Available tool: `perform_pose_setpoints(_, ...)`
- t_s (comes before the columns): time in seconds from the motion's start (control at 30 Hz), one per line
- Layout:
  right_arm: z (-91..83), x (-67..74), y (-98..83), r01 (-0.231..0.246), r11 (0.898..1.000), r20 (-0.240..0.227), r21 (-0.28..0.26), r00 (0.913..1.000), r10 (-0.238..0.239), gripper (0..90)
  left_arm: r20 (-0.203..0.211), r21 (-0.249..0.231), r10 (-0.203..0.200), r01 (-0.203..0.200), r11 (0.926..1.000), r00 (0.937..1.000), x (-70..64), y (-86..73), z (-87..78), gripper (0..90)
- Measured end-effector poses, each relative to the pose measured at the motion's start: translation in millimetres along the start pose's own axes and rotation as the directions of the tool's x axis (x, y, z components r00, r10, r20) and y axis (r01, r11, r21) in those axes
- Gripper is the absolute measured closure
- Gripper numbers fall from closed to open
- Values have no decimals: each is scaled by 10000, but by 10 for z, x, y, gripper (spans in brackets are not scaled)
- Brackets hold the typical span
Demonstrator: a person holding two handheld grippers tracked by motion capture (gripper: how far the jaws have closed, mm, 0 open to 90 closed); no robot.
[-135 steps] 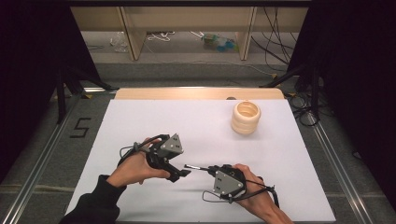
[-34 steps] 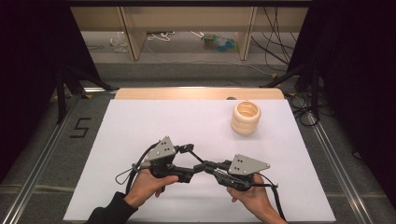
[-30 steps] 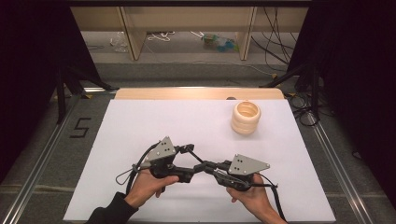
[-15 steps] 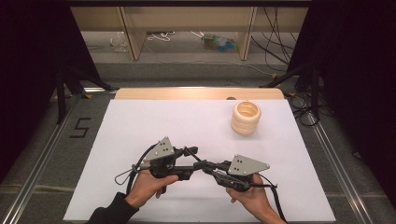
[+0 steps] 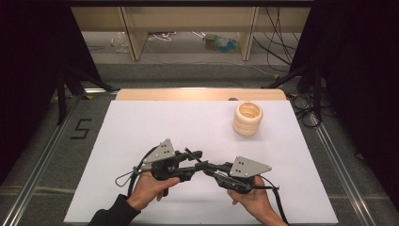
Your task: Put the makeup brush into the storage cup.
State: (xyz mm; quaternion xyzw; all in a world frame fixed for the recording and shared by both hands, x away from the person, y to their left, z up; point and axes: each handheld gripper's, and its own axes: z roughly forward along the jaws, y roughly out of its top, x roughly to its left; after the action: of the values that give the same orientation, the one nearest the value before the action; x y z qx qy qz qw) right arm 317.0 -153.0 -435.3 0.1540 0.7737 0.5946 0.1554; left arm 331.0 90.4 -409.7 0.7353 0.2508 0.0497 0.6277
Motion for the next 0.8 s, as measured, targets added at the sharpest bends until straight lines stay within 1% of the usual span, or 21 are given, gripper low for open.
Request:
perform_pose_setpoints(0.03,-1,1,0,-6,10000,1,-2,10000,6,839,-6,-24,-79,79,10000,10000,2,-1,-2,589)
perform_pose_setpoints(0.17,-6,0,2,-45,10000,10,14,10000,45,839,91,-129,-96,97,9999,9999,16,1,-11,612)
perform_pose_setpoints(0.3,-6,-1,3,-90,10000,-82,-34,9999,89,839,66,-159,-177,178,9997,9998,6,-4,-11,635)
perform_pose_setpoints(0.37,3,0,0,-64,9998,-55,-162,10000,63,839,131,-196,-114,117,9997,9998,7,-3,-9,641)
perform_pose_setpoints(0.53,-3,0,4,-61,9999,7,-149,10000,61,839,157,-248,-129,133,9996,9998,7,-2,-15,672)
perform_pose_setpoints(0.57,0,0,3,-84,9998,-60,-205,9999,82,839,167,-255,-132,136,9996,9998,8,-3,-14,675)
perform_pose_setpoints(0.8,3,-2,2,-47,9997,-52,-234,10000,46,839,239,-268,-138,145,9995,9996,16,-13,-13,699)
